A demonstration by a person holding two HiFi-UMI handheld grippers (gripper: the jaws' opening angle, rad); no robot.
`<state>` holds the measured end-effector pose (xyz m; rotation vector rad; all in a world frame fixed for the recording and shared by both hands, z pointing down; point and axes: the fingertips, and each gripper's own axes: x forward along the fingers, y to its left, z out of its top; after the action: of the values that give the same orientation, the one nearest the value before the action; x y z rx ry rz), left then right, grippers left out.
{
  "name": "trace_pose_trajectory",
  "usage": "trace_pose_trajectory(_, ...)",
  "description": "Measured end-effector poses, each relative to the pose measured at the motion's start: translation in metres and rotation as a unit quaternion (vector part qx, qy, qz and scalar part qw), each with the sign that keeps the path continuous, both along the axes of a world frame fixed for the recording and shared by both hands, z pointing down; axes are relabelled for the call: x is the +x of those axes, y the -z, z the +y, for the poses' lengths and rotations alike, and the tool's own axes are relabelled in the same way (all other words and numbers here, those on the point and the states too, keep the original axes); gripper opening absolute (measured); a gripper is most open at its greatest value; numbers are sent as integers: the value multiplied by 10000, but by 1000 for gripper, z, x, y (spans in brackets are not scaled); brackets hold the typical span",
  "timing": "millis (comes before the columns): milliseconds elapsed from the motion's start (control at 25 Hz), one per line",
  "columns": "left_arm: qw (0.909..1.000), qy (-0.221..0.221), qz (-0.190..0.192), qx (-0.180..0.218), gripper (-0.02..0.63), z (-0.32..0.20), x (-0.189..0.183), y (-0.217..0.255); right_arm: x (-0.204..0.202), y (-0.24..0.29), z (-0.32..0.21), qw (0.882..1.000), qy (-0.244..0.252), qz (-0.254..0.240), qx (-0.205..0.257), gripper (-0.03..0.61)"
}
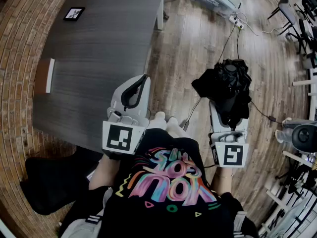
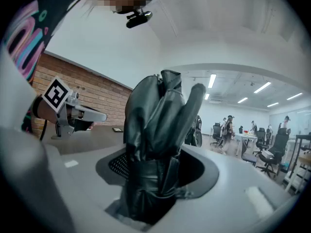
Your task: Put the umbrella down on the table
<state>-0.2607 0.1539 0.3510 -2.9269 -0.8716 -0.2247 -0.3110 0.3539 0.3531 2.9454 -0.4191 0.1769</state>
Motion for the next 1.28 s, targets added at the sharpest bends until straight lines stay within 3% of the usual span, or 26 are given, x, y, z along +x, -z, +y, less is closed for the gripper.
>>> trace_pose_trajectory(160,9997,184,143,74,0,5,5,1,8,-3,3,9989,300,194,-297,244)
trace_pose_trajectory(760,9995,205,110,232,0,7,21,-8,25,-22,18,9996,198,148,116,245)
trace_pose_trajectory(1080,9991,268,16,322,0,12,72,-14,71,-35,33,9996,51,-35,265,245)
trace_pose_trajectory(1280,9999,145,11,91,0,17,123,-21,117,-44,22,9996,46,-223,165,245)
